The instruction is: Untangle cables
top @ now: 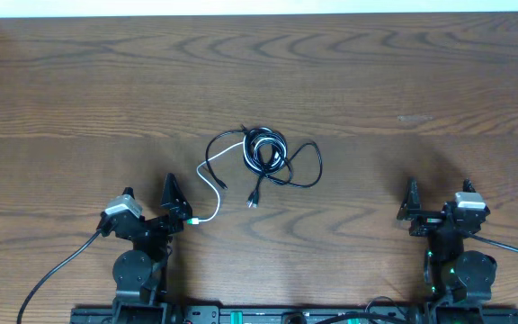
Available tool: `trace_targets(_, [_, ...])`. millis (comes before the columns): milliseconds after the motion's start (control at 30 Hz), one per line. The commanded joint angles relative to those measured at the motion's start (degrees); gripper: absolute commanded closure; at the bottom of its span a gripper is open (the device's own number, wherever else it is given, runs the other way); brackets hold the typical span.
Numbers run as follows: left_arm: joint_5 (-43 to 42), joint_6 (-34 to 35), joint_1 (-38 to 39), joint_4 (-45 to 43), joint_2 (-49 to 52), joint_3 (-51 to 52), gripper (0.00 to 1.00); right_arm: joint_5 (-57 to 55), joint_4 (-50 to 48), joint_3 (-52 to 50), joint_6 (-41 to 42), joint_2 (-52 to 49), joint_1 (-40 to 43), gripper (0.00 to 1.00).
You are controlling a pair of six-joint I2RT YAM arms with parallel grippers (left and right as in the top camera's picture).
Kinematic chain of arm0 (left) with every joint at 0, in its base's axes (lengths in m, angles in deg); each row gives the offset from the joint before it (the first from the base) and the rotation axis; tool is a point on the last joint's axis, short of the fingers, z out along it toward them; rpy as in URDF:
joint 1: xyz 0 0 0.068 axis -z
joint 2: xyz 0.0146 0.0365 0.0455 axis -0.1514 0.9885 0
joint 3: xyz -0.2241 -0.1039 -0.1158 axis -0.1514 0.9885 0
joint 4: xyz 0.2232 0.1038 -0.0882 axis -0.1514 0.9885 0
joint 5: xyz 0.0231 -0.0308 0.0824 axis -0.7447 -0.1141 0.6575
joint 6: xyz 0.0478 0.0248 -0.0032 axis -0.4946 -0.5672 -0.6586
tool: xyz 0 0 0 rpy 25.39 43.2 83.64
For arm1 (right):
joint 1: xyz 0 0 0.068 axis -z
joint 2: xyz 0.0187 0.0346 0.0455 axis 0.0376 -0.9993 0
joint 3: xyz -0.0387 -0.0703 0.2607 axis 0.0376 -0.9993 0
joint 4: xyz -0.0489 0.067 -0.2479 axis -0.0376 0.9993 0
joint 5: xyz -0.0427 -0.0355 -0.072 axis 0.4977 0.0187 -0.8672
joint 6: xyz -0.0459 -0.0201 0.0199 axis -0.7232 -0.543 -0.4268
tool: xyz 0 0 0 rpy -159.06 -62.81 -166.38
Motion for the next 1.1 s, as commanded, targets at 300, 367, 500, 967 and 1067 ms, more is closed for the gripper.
trace_targets(300, [0.57, -0.74, -0.20, 2.75, -0.24, 0.68, 0.02, -0.42, 0.22, -0.07, -0.66, 0.24, -0.55, 0.01])
trace_targets(367, [0.57, -0.74, -0.20, 2.71, -0.24, 0.68, 0.02, -0.39, 0.22, -0.07, -0.66, 0.24, -0.55, 0.01])
trace_targets(500, [0.57, -0.70, -0.20, 2.32, -0.24, 0.66, 0.02, -0.39, 0.22, -0.07, -0.63, 0.24, -0.55, 0.01])
trace_targets(967, [0.57, -0.28, -0.20, 2.36, 1.90, 0.17, 0.02, -0.35, 0.24, -0.07, -0.63, 0.24, -0.55, 0.01])
trace_targets(1067, [0.59, -0.33, -0.20, 2.51, 3.43, -0.87, 0.02, -0.37, 0.22, -0.07, -0.61, 0.24, -0.55, 0.01])
